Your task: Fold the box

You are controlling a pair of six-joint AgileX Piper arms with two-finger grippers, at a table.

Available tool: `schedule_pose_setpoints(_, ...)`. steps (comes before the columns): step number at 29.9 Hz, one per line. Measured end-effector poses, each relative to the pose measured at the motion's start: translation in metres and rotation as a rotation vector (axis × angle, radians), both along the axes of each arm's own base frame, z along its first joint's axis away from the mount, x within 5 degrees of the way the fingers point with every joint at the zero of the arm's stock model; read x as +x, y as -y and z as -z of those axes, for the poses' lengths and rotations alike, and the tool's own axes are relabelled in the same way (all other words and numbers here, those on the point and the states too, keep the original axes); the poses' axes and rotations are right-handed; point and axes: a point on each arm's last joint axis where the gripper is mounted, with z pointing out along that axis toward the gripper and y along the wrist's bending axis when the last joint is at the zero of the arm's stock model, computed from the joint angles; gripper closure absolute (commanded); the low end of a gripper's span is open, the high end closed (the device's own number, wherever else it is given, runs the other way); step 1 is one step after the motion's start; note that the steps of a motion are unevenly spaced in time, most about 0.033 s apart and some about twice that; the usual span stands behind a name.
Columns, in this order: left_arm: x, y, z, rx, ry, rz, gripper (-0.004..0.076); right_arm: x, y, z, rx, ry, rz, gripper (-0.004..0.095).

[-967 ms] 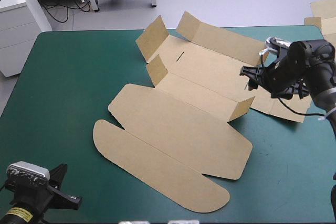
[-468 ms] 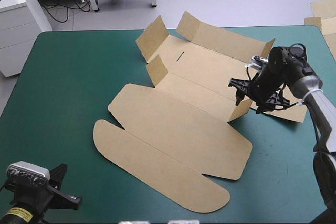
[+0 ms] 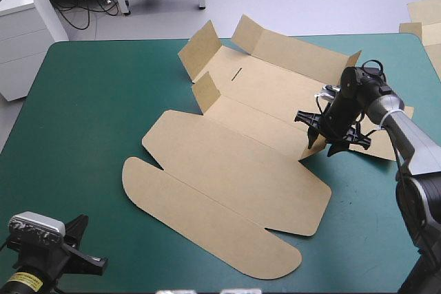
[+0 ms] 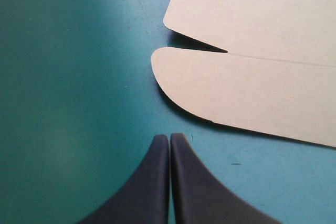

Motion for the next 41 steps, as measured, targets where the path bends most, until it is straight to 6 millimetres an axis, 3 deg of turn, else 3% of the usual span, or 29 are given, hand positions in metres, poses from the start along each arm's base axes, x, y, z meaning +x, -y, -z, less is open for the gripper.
schedule_pose_setpoints(2,0.000,0.000,0.000,0.000,0.000,0.000,0.0734,0.000,0.000,0.001,0.000,-0.002,0.000,0.0930)
schedule_pose_setpoints(22,0.000,0.000,0.000,0.000,0.000,0.000,0.0734,0.003,0.001,0.001,-0.015,0.045,-0.077,0.0925)
schedule_pose_setpoints(32,0.000,0.000,0.000,0.000,0.000,0.000,0.0734,0.012,-0.012,0.000,-0.150,0.188,-0.459,0.0924)
schedule_pose_setpoints(38,0.000,0.000,0.000,0.000,0.000,0.000,0.0734,0.035,-0.043,-0.003,-0.245,0.283,-0.808,0.0925)
schedule_pose_setpoints(41,0.000,0.000,0.000,0.000,0.000,0.000,0.0734,0.046,-0.070,-0.007,-0.296,0.356,-1.002,0.0927)
